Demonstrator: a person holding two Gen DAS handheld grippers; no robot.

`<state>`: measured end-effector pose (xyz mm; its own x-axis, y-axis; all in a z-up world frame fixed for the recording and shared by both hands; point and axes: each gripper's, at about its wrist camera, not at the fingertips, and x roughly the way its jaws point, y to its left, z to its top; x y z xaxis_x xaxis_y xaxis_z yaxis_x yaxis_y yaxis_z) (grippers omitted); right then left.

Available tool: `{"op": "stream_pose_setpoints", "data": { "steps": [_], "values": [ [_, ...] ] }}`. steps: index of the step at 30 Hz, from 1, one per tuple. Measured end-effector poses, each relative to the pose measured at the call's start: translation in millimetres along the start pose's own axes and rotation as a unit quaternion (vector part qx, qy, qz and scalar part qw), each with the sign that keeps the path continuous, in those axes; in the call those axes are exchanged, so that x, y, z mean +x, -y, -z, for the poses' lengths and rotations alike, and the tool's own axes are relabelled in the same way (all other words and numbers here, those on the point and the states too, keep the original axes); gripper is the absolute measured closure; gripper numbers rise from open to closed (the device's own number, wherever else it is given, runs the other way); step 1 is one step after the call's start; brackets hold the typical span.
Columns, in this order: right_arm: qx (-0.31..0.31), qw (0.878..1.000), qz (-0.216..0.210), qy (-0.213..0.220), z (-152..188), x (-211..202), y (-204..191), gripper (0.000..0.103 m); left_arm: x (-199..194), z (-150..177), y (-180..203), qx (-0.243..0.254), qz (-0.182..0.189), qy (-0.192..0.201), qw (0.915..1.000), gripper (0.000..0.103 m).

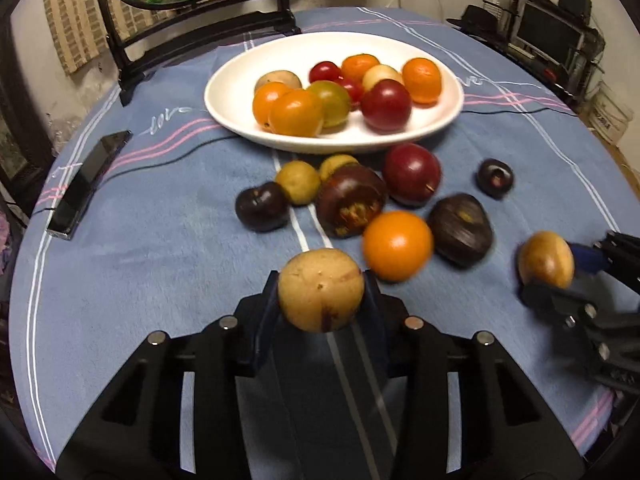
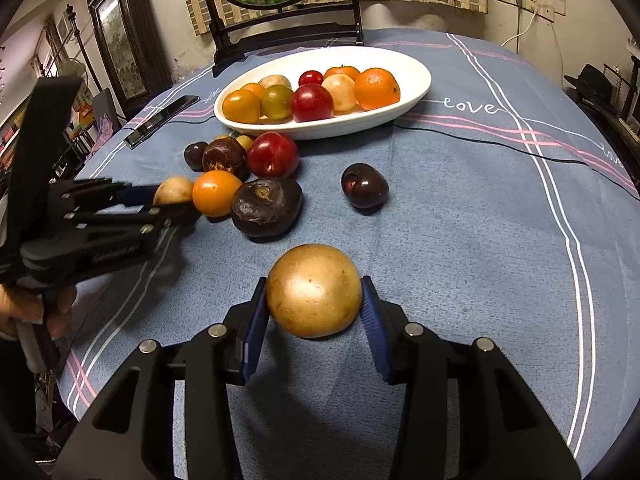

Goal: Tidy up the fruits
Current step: 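Grasp the golden round fruit with the right tool while the left tool grasps a pale potato, then carry the golden fruit and potato onto the plate and open both tools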

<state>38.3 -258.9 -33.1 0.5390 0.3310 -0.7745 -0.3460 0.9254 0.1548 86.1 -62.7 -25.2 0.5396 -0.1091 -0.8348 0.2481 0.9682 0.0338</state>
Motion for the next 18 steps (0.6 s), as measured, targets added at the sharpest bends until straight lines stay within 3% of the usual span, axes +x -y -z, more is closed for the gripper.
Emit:
{"op": "stream_pose_setpoints", "data": {
  "steps": [9, 18],
  "values": [
    [-0.013, 0.999, 0.016, 0.034, -15.1, -19.9, -3.6, 0.058, -33.1, -7.2, -9.5, -0.021, 0.033, 0.03, 0.9988, 0.062],
    [-0.02, 0.994, 0.017, 0.103, -76.7, -41.9, -4.2, 0.058, -44.9, -59.0, -22.1, -0.042, 0.037, 0.066, 0.9962, 0.062]
  ]
}}
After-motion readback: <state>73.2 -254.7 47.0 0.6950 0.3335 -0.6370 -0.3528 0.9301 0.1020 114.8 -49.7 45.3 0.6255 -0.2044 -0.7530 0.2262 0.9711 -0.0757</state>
